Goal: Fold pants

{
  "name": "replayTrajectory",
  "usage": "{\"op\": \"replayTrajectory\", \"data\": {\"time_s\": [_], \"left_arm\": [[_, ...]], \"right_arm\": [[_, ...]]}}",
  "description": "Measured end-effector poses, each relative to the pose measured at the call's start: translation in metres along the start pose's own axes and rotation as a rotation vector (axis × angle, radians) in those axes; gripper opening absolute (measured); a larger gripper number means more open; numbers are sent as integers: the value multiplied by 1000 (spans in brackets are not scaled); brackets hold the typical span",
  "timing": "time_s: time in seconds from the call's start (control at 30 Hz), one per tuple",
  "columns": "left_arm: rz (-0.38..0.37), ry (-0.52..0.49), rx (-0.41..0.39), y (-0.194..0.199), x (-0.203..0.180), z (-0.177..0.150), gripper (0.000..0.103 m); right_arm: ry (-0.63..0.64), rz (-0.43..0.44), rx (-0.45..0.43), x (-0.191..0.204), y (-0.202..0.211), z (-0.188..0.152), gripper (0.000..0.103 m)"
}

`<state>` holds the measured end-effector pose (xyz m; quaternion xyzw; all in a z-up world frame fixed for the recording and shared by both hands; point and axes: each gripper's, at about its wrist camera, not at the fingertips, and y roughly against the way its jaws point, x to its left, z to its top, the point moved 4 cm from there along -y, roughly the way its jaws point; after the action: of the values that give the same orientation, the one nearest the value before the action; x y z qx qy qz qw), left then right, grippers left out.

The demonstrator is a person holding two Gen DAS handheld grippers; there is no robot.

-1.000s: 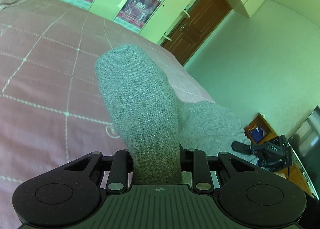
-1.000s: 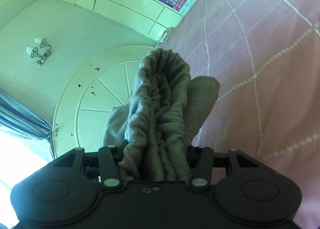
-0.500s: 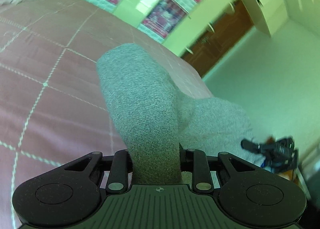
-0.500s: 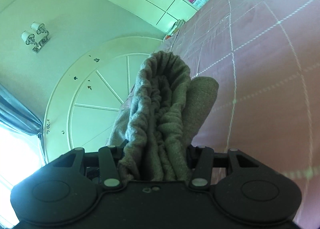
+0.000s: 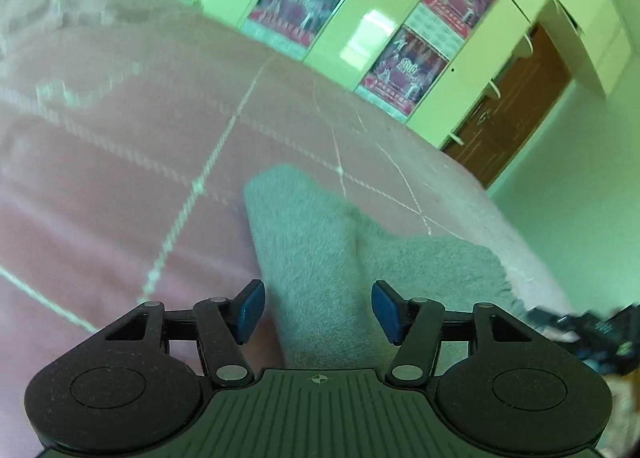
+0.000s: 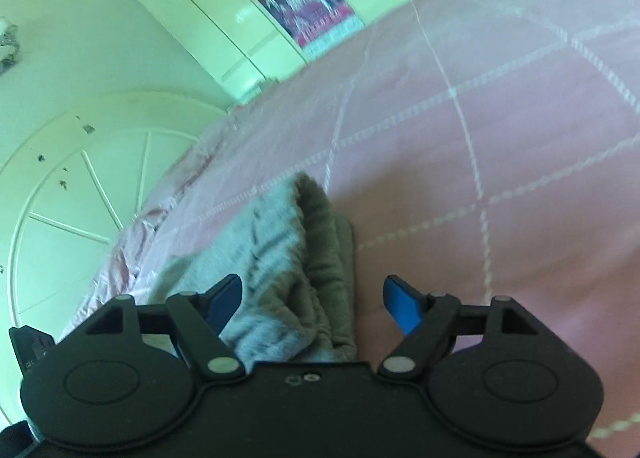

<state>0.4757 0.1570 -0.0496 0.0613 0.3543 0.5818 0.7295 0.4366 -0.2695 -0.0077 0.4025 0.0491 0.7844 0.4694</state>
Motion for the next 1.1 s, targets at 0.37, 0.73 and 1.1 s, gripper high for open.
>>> {"op": "replayTrajectory", "data": {"time_s": [0.37, 0.73, 1.1], "left_arm": [[284, -186, 70, 18, -17, -12, 103], [325, -213, -139, 169, -61, -58, 103], [304, -259, -172, 250, -137, -138, 103]], "right_arm": [[115, -154, 125, 27, -15, -24, 89], [304, -154, -39, 70, 114, -63, 97], [343, -96, -71, 138, 185, -151, 97]]}}
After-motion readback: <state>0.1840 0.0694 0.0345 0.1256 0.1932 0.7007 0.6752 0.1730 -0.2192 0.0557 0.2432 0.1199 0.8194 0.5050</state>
